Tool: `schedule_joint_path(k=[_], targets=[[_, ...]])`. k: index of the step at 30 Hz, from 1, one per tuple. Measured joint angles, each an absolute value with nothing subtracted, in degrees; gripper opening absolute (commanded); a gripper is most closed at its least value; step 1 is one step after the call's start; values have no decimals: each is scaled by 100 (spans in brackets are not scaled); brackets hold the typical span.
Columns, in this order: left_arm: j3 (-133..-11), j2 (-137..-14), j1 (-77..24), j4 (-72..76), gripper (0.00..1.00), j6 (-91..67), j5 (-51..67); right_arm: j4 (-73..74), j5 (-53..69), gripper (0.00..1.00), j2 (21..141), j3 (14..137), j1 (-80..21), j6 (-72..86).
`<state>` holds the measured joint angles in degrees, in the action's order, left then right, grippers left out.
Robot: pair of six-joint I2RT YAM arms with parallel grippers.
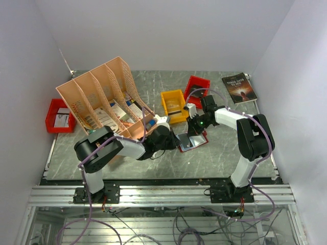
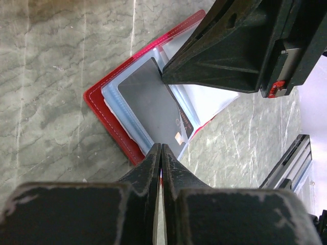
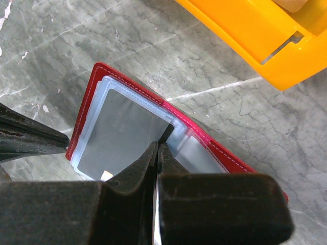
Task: Put the credit cards into the card holder
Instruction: Turn over the card slot in the card holder.
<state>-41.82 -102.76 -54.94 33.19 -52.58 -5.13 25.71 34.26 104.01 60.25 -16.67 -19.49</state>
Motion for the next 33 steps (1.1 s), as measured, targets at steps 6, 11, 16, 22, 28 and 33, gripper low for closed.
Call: schedule_joint_path(k=[6,11,16,22,28,33], targets=[[-4222,-10335,-5494,3347,18,-5297,-456,2585,3426,1,10405,6034,-1667,-1949],[-4294,-10473,-5494,3350,26,-5332,-421,2589,3426,1,10405,6036,-1667,-1949],[-4368,-10501,-5494,3310,30,-5343,-421,2598,3426,1,10409,6042,-1667,-1949],[-4379,-10503,-5494,3273,31,-5343,-421,2600,3426,1,10414,6045,-1667,-1949],[-4429,-10538,-5494,3253,32,-5347,-421,2606,3428,1,10420,6053,-1667,-1949],[-4431,-10538,-5494,3177,33,-5371,-421,2620,3430,1,10431,6066,-1667,-1946]])
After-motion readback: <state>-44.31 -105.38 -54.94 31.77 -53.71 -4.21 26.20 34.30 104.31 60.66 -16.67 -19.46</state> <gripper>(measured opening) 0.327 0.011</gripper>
